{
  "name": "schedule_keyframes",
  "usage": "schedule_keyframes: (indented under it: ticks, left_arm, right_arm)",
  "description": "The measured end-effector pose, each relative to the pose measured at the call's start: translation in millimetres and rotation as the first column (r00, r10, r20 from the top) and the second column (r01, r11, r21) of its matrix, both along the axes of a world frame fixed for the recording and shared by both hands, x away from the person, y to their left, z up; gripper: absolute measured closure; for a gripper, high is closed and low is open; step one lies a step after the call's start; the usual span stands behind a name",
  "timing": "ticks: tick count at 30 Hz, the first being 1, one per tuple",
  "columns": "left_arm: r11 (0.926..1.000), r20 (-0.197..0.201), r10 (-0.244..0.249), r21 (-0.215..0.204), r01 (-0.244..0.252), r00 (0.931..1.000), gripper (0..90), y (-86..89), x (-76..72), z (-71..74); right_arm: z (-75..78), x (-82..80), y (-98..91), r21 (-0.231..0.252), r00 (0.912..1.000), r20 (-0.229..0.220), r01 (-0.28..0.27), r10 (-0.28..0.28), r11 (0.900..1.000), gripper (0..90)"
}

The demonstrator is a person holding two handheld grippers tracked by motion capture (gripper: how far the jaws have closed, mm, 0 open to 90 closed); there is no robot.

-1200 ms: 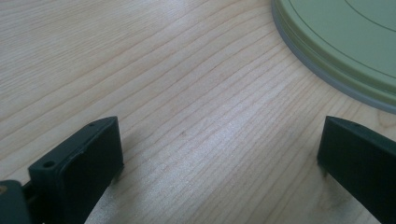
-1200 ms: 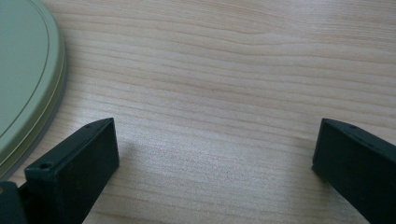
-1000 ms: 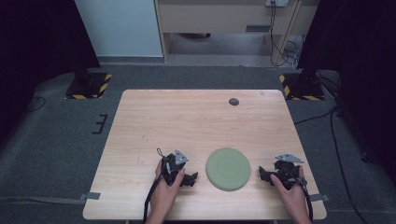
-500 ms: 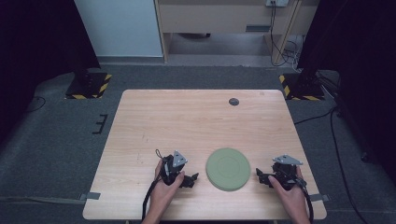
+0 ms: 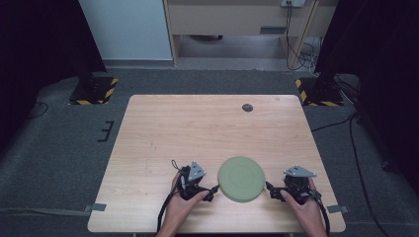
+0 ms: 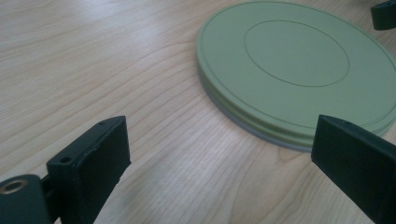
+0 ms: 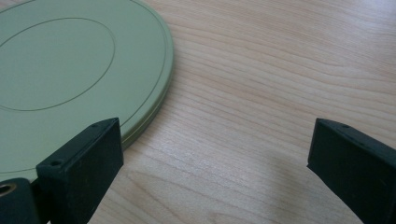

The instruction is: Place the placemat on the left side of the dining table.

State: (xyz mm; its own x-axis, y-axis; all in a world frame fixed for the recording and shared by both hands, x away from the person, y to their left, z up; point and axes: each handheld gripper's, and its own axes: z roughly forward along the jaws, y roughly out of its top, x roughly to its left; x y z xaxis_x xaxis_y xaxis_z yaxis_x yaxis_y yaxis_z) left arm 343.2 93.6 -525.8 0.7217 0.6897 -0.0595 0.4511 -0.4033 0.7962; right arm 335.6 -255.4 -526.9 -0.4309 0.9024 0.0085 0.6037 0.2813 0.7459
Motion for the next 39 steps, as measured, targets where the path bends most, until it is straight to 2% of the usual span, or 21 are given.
schedule_keyframes:
  ticks: [3, 6, 10, 14, 16, 23, 34, 39]
  left_arm:
    - [0.9995, 0.0, -0.018, 0.026, 0.018, 0.9998, 3.8, -11.4, -2.3, -2.1]
    - [0.9993, 0.003, -0.012, 0.037, 0.012, 0.9999, 5.1, -16.6, -5.2, -1.7]
    - [0.998, 0.005, -0.029, 0.056, 0.029, 0.9996, 5.0, -23.1, -8.8, -3.1]
    - [0.998, 0.011, -0.024, 0.058, 0.023, 0.9997, 6.5, -28.7, -9.7, -3.6]
    - [0.9966, 0.009, -0.028, 0.079, 0.027, 0.9996, 7.0, -32.9, -10.4, -6.5]
    - [0.9965, 0.008, -0.018, 0.082, 0.017, 0.9998, 5.8, -33.9, -10.3, -6.9]
    - [0.9963, 0.026, 0.007, 0.086, -0.009, 0.9996, 6.1, -34.8, -6.9, -6.7]
    - [0.9961, 0.029, 0.011, 0.088, -0.013, 0.9995, 6.5, -35.3, -6.7, -6.6]
  right_arm:
    - [0.3, -1.4, 2.1, 0.001, 0.9999, 0.004, -0.017, 0.017, 0.9999, 3.8]
    - [0.2, -2.3, 4.7, 0.004, 0.9995, 0.005, -0.031, 0.031, 0.9995, 3.7]
    - [-0.1, -2.4, 6.6, -0.001, 0.9992, 0.002, -0.04, 0.04, 0.9992, 3.8]
    - [-0.7, -2.9, 8.5, -0.005, 0.9989, 0.001, -0.047, 0.047, 0.9989, 3.9]
    - [-1.2, -3.3, 10.0, -0.008, 0.9989, -0.004, -0.048, 0.048, 0.9988, 4.0]
    - [-2.5, -3.1, 12.3, -0.018, 0.9989, -0.004, -0.047, 0.046, 0.9988, 3.4]
    - [-3.2, -0.1, 16.5, -0.024, 1.0, 0.01, 0.001, -0.001, 0.9997, 2.9]
    - [-2.8, -0.4, 16.4, -0.018, 1.0, 0.004, -0.006, 0.006, 0.9998, 4.3]
